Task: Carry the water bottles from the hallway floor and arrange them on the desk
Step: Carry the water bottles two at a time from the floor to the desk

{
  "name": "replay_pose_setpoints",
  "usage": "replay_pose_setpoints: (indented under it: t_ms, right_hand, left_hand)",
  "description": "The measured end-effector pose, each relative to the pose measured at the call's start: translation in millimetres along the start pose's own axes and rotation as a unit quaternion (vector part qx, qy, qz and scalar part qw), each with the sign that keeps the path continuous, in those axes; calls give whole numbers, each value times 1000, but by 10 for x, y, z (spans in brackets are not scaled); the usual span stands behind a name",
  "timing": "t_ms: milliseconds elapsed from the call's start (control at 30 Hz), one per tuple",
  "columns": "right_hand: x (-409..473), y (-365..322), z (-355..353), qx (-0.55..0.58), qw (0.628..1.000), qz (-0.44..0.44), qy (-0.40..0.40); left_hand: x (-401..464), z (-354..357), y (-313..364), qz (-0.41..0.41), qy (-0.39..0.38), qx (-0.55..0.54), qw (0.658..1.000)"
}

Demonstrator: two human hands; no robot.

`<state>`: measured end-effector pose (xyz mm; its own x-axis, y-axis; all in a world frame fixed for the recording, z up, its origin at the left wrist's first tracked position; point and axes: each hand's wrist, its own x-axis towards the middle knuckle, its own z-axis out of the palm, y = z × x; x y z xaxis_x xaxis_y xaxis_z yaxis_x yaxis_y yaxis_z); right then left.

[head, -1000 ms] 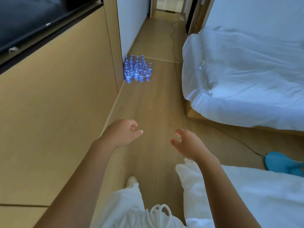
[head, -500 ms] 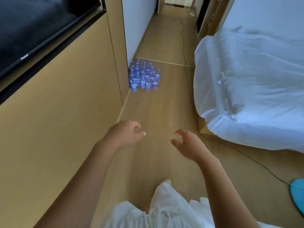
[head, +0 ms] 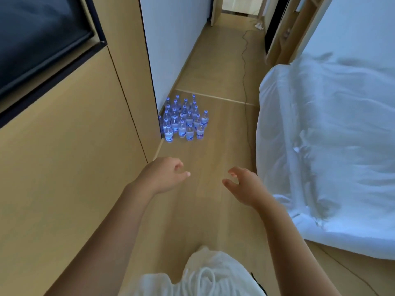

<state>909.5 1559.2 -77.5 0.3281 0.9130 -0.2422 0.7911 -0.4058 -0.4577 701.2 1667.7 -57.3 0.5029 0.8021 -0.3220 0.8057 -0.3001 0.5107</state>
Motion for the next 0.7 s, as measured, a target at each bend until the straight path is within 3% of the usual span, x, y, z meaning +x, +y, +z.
replay_pose_setpoints:
  t_ms: [233,700]
  right_hand:
    - [959,120,-292,1,999,-8,-41]
    - [3747,107,-657,-11,996,28,-82]
  left_hand:
    - [939,-113,194,-17,-8,-7,1000]
    - [3884,-727,131,-3,-60,14,998]
